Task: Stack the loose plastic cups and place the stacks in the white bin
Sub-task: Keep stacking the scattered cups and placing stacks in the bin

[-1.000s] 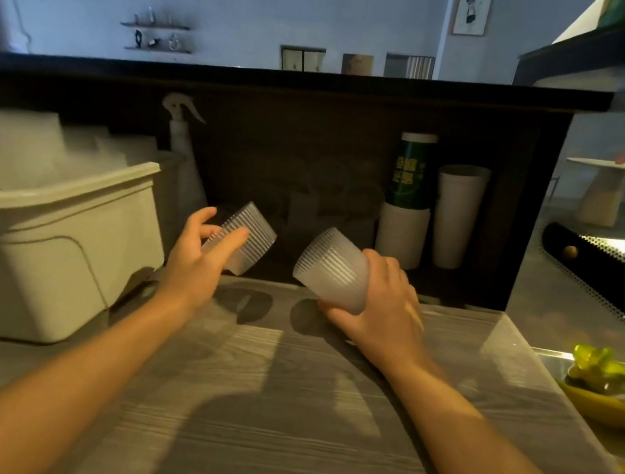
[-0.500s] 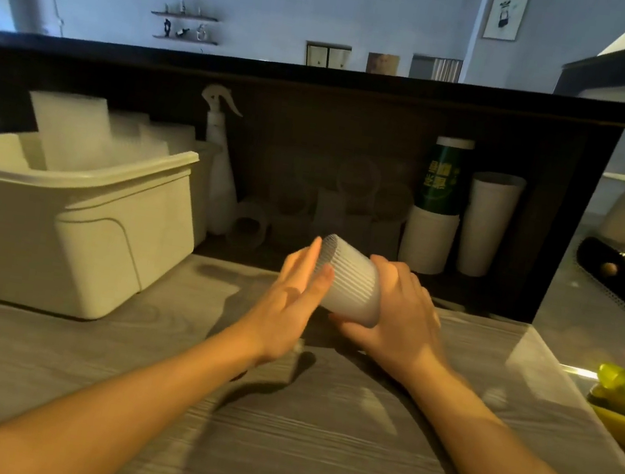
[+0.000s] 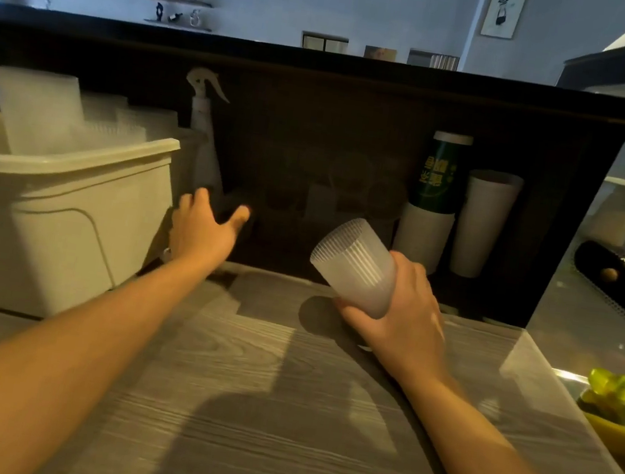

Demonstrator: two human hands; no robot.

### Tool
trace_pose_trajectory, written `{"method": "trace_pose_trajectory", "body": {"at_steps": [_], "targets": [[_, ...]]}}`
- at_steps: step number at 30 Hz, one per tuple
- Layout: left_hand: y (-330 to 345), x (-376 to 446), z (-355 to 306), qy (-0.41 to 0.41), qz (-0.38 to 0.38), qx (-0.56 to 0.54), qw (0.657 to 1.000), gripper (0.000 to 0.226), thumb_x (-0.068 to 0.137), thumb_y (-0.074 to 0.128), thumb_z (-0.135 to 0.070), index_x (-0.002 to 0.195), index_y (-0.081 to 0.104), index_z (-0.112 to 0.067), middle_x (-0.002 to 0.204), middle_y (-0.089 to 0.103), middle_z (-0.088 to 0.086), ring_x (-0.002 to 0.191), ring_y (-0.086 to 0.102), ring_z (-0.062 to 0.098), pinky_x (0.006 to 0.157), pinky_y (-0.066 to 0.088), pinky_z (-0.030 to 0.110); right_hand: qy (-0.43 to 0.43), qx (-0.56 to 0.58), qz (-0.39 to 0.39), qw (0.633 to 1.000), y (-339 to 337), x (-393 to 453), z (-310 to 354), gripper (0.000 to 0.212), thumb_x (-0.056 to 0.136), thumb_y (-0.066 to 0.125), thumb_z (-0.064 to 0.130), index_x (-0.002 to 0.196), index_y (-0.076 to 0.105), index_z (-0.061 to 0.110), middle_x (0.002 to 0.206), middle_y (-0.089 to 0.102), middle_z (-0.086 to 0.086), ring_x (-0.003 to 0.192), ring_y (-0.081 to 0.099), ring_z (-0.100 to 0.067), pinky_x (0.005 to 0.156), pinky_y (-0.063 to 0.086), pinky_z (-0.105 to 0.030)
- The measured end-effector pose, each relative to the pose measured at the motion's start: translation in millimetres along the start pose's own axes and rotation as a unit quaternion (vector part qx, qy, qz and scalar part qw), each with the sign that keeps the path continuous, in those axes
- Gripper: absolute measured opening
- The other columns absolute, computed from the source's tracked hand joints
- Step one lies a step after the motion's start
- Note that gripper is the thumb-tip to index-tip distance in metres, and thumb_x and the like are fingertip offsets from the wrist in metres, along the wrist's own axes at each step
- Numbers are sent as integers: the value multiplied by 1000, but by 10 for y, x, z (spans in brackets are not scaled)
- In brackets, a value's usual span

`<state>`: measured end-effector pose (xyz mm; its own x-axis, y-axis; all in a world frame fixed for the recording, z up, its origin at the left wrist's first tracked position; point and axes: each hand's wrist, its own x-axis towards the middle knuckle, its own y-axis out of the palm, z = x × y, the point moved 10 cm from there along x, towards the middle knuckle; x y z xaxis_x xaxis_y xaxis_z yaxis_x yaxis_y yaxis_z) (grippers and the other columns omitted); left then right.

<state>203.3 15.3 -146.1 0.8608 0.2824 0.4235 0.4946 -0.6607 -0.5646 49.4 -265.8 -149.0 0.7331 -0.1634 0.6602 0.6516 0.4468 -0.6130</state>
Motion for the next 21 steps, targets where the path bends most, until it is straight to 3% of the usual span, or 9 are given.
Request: {"method": "trace_pose_trajectory", "body": {"at_steps": [4,9,13,17,21], "targets": [[264,234,281,-121,54,26,991,66,93,55,-43,140,43,3,143,42,26,128,43,46,105,38,49,3,19,2,1000,22,7,-47,83,67,78,56,132,35,28,118,43,7,106,45,-11,87,49,-39],[463,317,361,-198,90,-34,975,61,98,53,-33,147,35,-1,149,40,22,133,40,42,109,34,42,9,36,7,999,44,9,-100,84,68,76,58,134,35,28,116,42,9,106,47,-12,86,50,-43],[549,398,386,-224,111,-119,961,59,100,51,-26,149,30,0,151,36,21,137,36,39,112,29,41,12,44,12,999,51,13,-114,85,68,76,58,135,35,27,118,42,10,108,47,-12,87,50,-43],[512,378,314,-209,108,-92,968,49,96,56,-14,139,45,6,144,46,24,133,44,39,108,36,40,16,51,13,998,48,20,-117,84,68,77,57,135,36,28,118,42,11,108,47,-11,87,49,-43],[462,232,297,-189,107,-75,973,61,95,58,-30,145,38,-1,146,44,20,130,44,39,101,38,38,15,46,13,999,33,16,-99,82,68,77,56,133,37,27,116,42,9,106,48,-13,86,49,-43]]}}
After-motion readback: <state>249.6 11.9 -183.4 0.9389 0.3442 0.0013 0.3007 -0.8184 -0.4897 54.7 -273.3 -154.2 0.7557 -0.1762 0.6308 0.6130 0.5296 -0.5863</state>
